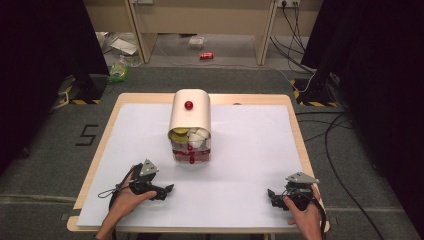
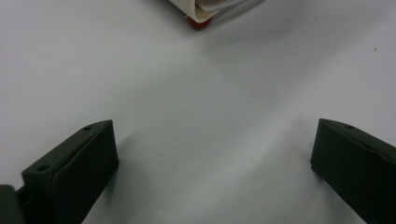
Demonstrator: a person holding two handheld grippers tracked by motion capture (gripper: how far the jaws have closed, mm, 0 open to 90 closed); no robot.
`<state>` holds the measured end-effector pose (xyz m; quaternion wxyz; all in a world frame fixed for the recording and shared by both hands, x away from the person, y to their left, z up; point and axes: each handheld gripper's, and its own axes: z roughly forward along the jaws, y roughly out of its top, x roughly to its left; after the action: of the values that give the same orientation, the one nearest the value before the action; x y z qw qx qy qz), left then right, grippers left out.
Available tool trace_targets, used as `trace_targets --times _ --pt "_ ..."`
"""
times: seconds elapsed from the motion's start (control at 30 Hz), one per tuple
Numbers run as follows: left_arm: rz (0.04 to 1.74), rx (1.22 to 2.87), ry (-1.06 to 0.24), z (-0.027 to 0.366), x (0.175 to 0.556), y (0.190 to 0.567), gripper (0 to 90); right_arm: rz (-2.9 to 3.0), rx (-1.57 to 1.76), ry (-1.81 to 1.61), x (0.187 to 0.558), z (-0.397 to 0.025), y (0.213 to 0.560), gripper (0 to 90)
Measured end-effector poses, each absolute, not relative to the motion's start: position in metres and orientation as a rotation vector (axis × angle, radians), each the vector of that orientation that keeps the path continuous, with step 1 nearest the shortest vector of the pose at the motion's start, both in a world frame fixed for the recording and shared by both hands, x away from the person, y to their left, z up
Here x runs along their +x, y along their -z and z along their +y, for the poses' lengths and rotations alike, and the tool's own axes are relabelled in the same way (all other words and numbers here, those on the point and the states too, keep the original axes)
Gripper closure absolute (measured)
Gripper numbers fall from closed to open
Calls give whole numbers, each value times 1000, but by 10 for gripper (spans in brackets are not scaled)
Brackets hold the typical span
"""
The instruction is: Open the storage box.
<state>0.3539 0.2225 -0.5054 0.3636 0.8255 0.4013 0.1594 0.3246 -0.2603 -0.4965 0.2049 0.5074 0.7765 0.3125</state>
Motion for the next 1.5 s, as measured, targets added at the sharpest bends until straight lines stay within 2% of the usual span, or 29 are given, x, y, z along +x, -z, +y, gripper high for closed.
trace_targets --times 0.7,0.77,0.87,0.9,1.5 --pt "1033 2122 -422 222 353 505 5 2164 1412 -872 325 -260 497 3" --pt "1047 2097 -419 225 353 504 30 2166 1413 -871 325 -260 496 3" --pt "1063 2050 -433 229 352 503 150 2163 1410 -870 325 -260 497 4" --pt "1061 2043 -435 229 352 502 162 2163 1411 -870 325 -260 497 4" --pt "983 1951 -486 226 337 470 152 2164 1411 -871 325 -260 497 4"
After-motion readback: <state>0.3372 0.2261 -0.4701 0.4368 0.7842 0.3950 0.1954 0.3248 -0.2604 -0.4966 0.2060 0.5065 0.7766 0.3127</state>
